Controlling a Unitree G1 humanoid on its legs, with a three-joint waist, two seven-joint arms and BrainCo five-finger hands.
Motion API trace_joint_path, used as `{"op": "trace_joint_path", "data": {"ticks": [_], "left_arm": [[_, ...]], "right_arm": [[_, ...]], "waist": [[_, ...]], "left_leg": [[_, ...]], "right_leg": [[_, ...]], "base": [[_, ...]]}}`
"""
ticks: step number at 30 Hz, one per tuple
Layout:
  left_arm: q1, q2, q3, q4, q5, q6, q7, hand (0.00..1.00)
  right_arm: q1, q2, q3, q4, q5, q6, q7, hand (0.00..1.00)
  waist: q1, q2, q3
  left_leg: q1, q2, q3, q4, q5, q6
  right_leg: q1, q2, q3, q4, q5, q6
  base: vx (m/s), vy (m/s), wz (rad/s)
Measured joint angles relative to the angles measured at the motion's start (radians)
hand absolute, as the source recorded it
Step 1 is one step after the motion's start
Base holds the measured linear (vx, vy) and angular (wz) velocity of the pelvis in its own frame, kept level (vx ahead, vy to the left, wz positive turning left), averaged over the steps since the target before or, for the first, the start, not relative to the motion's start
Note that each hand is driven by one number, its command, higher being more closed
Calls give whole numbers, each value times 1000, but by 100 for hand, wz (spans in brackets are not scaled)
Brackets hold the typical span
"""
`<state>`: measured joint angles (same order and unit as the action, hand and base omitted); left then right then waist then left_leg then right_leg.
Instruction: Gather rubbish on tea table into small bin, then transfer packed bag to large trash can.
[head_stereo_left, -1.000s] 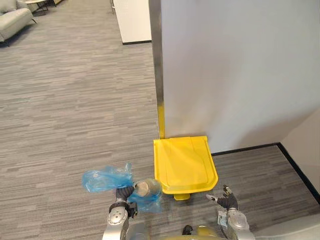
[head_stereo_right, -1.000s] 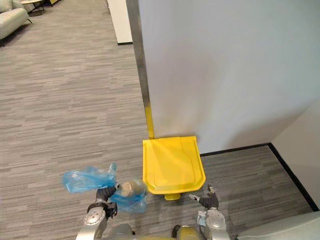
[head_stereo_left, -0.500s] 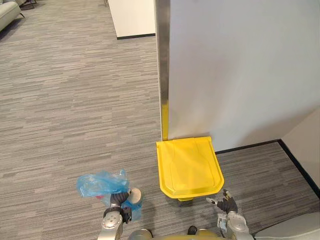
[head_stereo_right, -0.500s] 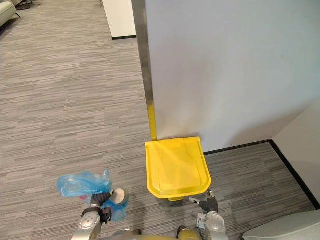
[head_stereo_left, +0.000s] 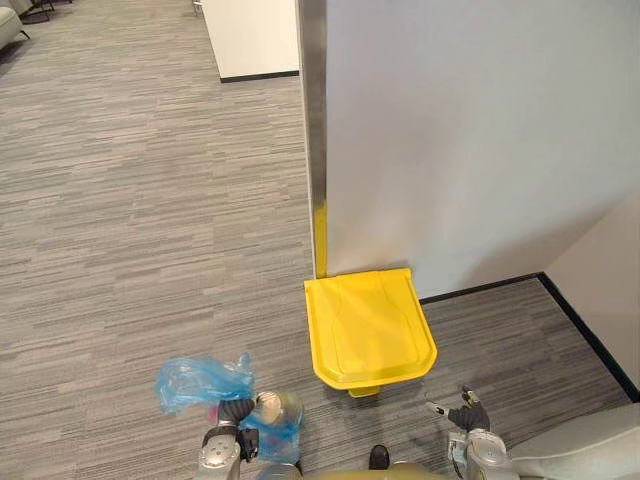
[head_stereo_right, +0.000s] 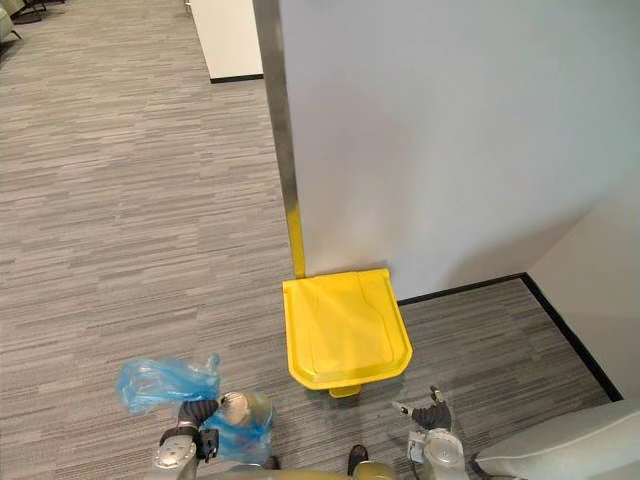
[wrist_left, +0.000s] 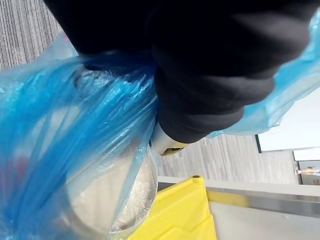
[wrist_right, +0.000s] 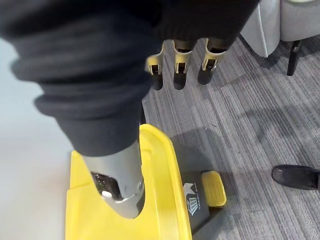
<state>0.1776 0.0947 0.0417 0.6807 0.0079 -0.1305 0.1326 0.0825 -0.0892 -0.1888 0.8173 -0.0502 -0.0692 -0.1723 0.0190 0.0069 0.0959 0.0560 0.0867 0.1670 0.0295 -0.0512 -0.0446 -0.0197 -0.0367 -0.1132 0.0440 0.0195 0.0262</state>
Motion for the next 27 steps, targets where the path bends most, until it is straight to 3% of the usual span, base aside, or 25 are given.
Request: {"op": "trace_joint_path", "data": {"ticks": [9, 12, 15, 16, 18, 19, 21, 22, 24, 27], "left_arm": [[16, 12, 11, -6, -1, 0, 2, 100], [17, 12, 9, -19, -1, 0, 1, 100], [7, 8, 7, -62, -1, 1, 0, 100], [-14, 7, 6, -78, -1, 1, 1, 100], [-58, 13, -8, -84, -1, 1, 1, 100], [-80, 26, -7, -85, -1, 0, 1, 100], [-91, 29, -12, -106, -1, -3, 1, 100], [-101, 15, -16, -113, 0, -5, 0, 100], [-122, 9, -30, -123, 2, -7, 1, 100], [-125, 8, -30, -132, 3, -9, 0, 100]], "right_arm": [[-23, -16, 0, -7, 0, 1, -1, 0], [-43, -21, 0, -11, 0, 2, -3, 0], [-56, -12, -6, -29, 0, 2, -4, 0], [-53, -3, -7, -56, 1, 1, -5, 0], [-51, 8, -2, -68, 1, 3, -4, 0], [-51, 8, -2, -77, 1, 3, -5, 0], [-44, 8, -2, -99, 1, 3, -20, 0], [-55, -1, -19, -101, 2, 3, -25, 0], [-59, 2, -53, -145, 6, 2, -28, 0], [-52, 9, -77, -146, 20, 3, -28, 0]], "waist": [[4, -4, 2], [7, -9, 10], [-3, -9, 42], [-2, 6, 74], [0, -12, 96], [-3, -26, 105], [-3, -62, 107], [0, -47, 112], [-1, -17, 132], [-1, -11, 133]], "left_leg": [[-33, 2, 37, 15, -35, -9], [-62, 2, 45, 86, -75, -2], [-35, 13, 29, 129, -134, 28], [-19, 20, 15, 166, -160, 38], [-6, 24, -6, 231, -208, 43], [0, 16, -15, 250, -214, 39], [9, -11, -31, 285, -248, 12], [13, 8, -39, 302, -264, 1], [31, 17, -45, 292, -266, -6], [76, 24, -55, 284, -281, -29]], "right_leg": [[-43, 18, 109, -22, 4, 7], [-107, 14, 130, 95, -43, 31], [-156, 2, 109, 321, -100, 119], [-246, 2, 93, 506, -129, 141], [-299, 0, 88, 466, -168, 91], [-303, -1, 86, 385, -150, 86], [-247, -19, 91, 281, -24, 62], [-242, -11, 86, 295, -6, 19], [-248, -8, 69, 345, -57, -2], [-237, -7, 50, 431, -144, -12]], "base": [[-14, 8, -22], [108, 49, -20], [77, 46, 10], [53, 24, 20], [151, 3, 42], [224, -44, 55], [236, -75, 39], [248, -70, 27], [247, -65, 20], [197, -84, 18]]}}
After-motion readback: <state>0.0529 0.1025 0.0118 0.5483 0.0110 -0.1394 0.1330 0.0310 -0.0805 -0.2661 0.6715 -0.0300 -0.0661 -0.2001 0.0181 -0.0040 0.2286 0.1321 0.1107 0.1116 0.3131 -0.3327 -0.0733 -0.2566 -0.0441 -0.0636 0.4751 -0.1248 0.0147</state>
